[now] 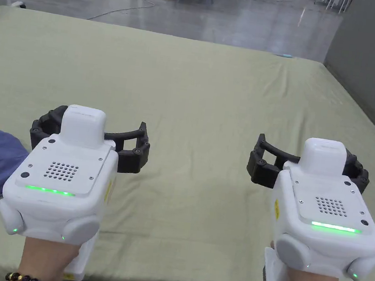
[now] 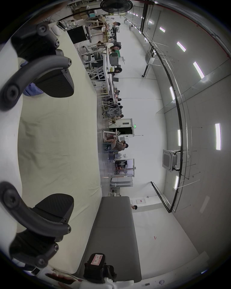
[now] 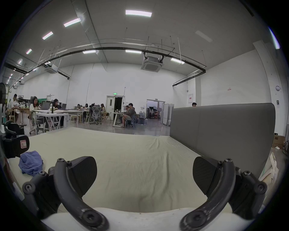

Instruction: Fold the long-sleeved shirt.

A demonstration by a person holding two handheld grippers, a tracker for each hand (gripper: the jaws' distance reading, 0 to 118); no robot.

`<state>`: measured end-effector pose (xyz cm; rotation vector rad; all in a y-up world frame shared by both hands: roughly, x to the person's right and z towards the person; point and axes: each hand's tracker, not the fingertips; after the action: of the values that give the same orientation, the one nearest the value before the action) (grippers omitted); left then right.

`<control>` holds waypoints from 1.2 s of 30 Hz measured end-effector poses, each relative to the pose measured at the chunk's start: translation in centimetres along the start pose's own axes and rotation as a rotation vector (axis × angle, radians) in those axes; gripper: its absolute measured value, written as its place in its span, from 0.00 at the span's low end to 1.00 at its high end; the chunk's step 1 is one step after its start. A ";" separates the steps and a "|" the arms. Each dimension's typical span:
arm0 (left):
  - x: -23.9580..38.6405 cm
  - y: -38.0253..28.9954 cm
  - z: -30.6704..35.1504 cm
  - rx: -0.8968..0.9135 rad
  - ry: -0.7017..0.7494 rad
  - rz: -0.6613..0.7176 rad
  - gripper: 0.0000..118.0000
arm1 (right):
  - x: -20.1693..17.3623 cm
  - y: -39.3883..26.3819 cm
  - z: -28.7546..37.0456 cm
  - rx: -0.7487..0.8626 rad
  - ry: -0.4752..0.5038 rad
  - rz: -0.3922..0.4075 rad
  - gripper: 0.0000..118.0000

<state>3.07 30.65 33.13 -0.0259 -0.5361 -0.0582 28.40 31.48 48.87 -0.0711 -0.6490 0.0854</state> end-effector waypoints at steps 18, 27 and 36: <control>0.2 0.0 -1.1 -0.022 -0.010 0.015 1.00 | 0.2 0.3 -0.5 0.020 -0.015 0.015 1.00; 0.4 0.0 -1.3 -0.010 -0.013 -0.020 1.00 | 0.0 0.1 -1.1 0.018 -0.008 0.027 1.00; 0.3 0.0 -1.1 0.018 0.005 -0.004 1.00 | -0.1 -0.4 -1.2 0.022 -0.003 0.024 1.00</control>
<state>3.87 30.54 32.33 -0.0075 -0.5317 -0.0575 29.04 31.03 47.89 -0.0578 -0.6497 0.1162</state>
